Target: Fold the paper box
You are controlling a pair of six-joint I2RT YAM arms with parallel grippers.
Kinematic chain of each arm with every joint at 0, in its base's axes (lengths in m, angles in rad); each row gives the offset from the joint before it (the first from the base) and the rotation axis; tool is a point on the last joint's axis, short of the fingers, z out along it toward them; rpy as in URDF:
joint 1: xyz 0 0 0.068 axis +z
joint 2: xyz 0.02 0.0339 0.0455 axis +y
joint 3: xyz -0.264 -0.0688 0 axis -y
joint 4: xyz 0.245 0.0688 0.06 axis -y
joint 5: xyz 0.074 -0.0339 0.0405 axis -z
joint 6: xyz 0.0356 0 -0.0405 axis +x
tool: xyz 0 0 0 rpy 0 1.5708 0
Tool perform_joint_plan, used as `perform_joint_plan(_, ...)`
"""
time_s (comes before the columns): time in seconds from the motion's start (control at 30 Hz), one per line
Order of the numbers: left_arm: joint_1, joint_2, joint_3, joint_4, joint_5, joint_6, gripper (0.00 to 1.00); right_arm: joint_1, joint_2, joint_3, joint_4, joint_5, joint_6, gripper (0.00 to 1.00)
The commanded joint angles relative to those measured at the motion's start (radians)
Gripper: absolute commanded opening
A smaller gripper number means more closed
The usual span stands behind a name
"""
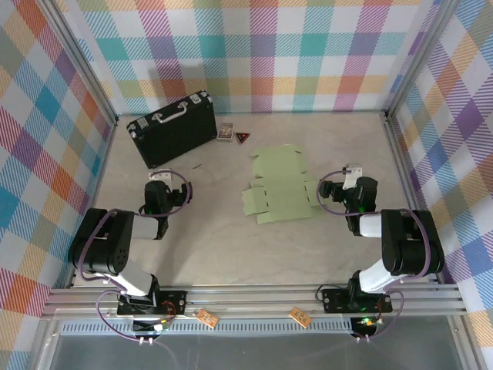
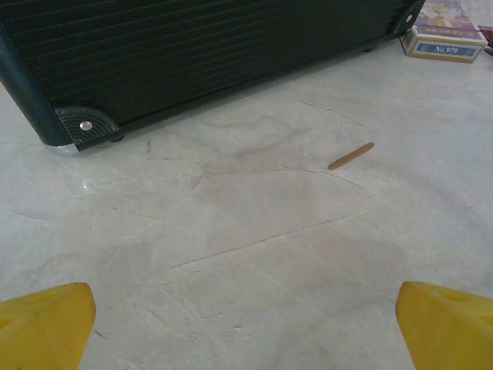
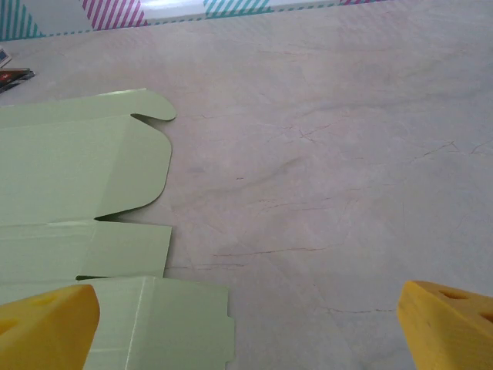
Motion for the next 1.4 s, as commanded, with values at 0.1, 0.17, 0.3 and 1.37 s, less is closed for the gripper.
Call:
perform_joint_plan(0.1, 0.017, 0.010, 0.024, 0.036, 0.013, 0.014, 0.99, 0.007, 0.011, 0.022, 0.031, -0.020, -0.008, 0.99)
perform_joint_plan(0.17, 0.017, 0.009, 0.023, 0.037, 0.013, 0.014, 1.00, 0.006, 0.011, 0.022, 0.031, -0.020, -0.008, 0.99)
perform_joint_plan(0.3, 0.017, 0.010, 0.023, 0.037, 0.013, 0.014, 1.00, 0.006, 0.011, 0.022, 0.031, -0.020, -0.008, 0.99)
perform_joint_plan(1.37, -0.073, -0.311, 0.022, -0.223, -0.162, 0.002, 1.00, 0.006, -0.161, 0.097, -0.260, 0.143, 0.061, 0.99)
